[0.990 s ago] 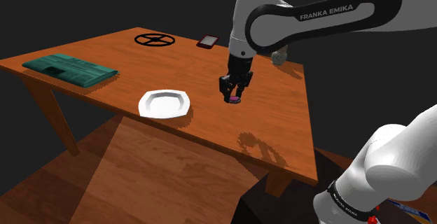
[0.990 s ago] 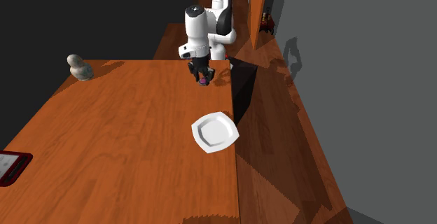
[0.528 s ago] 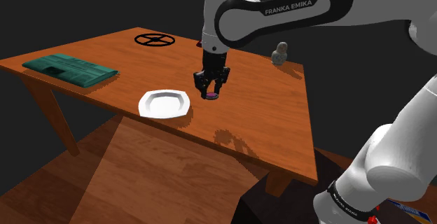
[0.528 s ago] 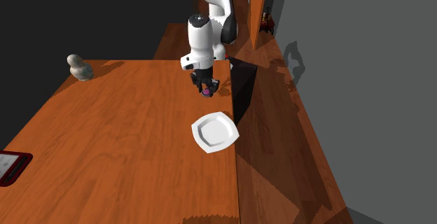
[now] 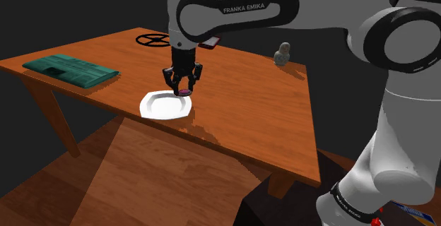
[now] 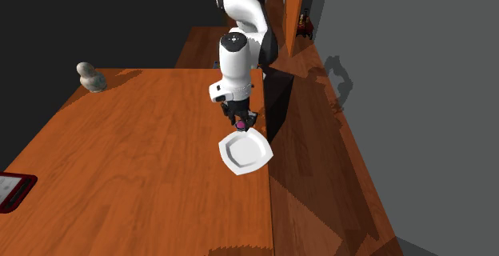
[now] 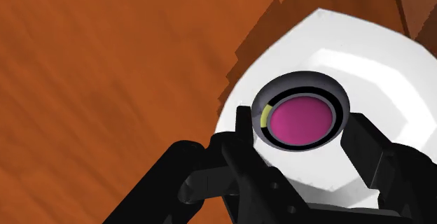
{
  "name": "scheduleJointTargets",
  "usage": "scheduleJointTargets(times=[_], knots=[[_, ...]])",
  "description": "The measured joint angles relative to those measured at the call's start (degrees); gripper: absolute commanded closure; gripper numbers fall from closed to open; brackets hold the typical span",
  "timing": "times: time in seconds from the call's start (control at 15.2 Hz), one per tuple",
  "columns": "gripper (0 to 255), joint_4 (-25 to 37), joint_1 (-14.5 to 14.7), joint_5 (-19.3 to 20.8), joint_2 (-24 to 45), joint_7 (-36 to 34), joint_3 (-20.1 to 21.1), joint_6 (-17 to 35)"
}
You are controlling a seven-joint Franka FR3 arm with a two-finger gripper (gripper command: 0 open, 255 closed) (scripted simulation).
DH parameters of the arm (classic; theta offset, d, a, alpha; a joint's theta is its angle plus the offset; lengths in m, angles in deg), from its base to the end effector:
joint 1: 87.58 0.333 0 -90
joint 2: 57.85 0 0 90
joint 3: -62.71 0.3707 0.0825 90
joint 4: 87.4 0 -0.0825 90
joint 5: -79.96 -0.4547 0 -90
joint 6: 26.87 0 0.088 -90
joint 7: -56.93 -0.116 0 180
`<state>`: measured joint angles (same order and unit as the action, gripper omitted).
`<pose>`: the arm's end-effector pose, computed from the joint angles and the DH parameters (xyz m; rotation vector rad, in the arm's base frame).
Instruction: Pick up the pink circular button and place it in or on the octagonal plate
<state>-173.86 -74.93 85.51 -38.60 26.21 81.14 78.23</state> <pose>0.6573 0.3503 0.5057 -3.1288 -0.0220 -0.0005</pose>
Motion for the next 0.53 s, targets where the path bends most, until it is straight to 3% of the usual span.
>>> scheduleJointTargets(times=[0.33, 0.53], knots=[[255, 20.7, 4.89, 3.62, 13.89, -2.4, -0.46, -7.13], [255, 21.33, 5.33, 3.97, 15.35, -2.72, -0.61, -6.38]])
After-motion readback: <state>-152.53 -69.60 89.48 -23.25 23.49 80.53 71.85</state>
